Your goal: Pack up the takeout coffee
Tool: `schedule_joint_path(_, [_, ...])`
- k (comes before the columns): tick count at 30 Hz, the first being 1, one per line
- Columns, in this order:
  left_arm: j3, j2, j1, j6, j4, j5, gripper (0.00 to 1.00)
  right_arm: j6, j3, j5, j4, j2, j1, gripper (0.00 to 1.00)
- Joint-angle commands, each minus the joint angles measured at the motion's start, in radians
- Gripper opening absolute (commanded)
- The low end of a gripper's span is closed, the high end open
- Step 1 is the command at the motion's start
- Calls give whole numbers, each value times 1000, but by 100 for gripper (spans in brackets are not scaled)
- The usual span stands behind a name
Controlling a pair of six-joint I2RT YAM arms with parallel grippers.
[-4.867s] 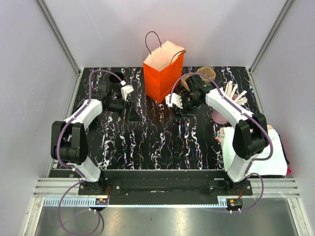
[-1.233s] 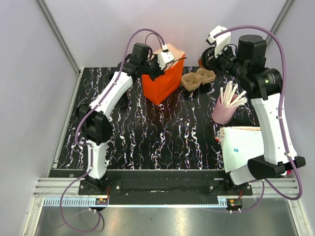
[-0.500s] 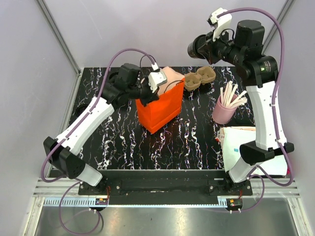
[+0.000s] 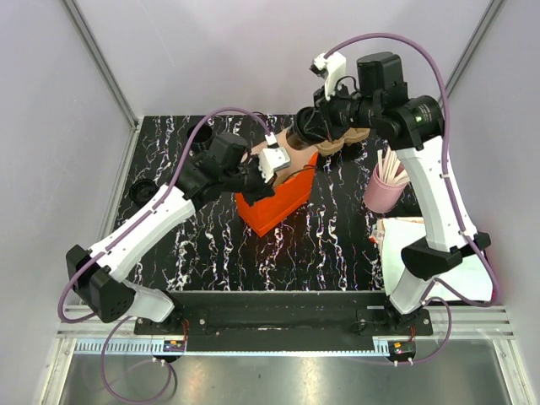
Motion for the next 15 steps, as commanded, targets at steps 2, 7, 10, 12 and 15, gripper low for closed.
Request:
schedule_joint_path(2, [-8,-56,-7,-13,49,-27,30,32,-53,-51,-55,1,46,0])
schedule_joint_path(7, [27,-67,-8,5,35,-52,52,36,-40,-31,-62,52,56,0])
schedule_joint_path(10, [57,-74,-7,16,28,-64,62,30,-23,-11,-62,81,66,0])
schedule_joint_path(12, [69,-78,-7,18,25,-69,68,32,-3,-4,-58,109,66,0])
schedule_joint_path(15, [96,-85,-7,21,19,-76,82,32,22,12,-55,147,67,0])
